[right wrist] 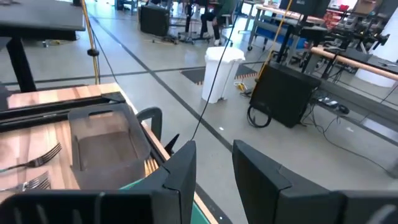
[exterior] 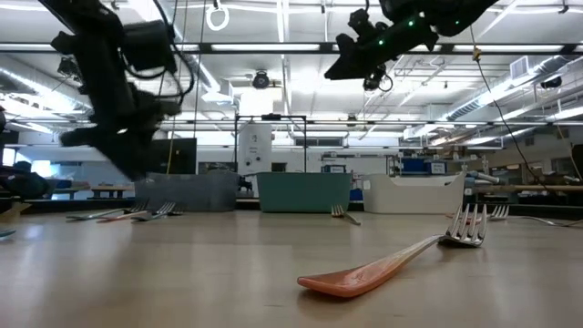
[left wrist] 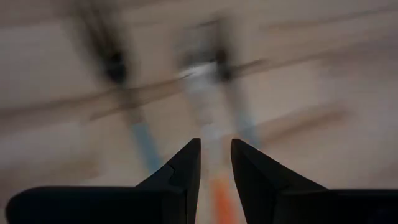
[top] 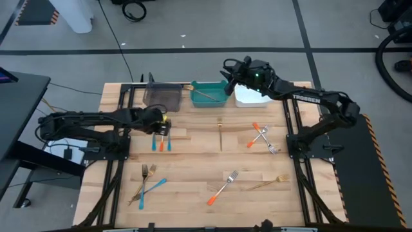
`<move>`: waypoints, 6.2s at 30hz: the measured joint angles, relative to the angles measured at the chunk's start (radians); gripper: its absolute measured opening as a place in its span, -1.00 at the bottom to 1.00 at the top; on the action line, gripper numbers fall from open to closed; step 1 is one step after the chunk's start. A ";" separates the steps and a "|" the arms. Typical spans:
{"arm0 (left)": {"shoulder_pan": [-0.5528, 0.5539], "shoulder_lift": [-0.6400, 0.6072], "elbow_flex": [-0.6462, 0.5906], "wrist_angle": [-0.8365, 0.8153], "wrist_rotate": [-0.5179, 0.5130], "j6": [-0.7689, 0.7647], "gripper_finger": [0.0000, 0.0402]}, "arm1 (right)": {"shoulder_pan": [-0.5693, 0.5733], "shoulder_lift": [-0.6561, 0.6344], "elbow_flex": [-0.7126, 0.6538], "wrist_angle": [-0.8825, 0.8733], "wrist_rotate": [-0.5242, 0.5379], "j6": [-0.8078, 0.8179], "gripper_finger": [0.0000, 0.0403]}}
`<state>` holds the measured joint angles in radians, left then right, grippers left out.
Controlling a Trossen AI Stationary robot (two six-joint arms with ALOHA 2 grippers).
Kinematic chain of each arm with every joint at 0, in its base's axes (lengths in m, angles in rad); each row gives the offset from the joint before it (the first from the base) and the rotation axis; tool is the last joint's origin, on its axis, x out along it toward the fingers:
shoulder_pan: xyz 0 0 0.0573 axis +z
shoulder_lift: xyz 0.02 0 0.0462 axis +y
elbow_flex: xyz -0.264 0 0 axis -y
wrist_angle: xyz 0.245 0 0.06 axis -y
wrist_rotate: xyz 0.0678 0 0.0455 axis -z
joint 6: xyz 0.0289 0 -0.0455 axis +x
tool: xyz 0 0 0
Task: Sort silverware by color (type)
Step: Put the blue fork into the black transparent bin, then put the orange fork into the white bin
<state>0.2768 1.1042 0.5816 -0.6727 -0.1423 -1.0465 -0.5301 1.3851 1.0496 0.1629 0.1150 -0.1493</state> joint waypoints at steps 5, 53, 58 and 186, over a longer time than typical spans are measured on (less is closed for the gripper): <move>0.001 0.043 0.000 -0.123 -0.039 -0.101 -0.51 | 0.000 -0.015 0.000 -0.049 -0.003 -0.002 -0.44; -0.049 0.101 -0.002 0.013 0.073 -0.044 -0.93 | -0.003 -0.014 0.000 -0.233 -0.003 -0.090 -0.44; -0.056 -0.029 0.000 0.024 0.063 0.011 -0.94 | -0.003 -0.014 0.000 -0.233 -0.002 -0.076 -0.44; 0.105 0.133 0.478 0.257 0.091 0.922 -0.52 | 0.253 -0.163 -0.415 -0.720 -0.172 0.934 -0.45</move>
<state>0.3820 1.2377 1.0599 -0.4153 -0.0513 -0.1242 -0.2775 1.2223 0.6347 -0.5569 -0.0565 0.7847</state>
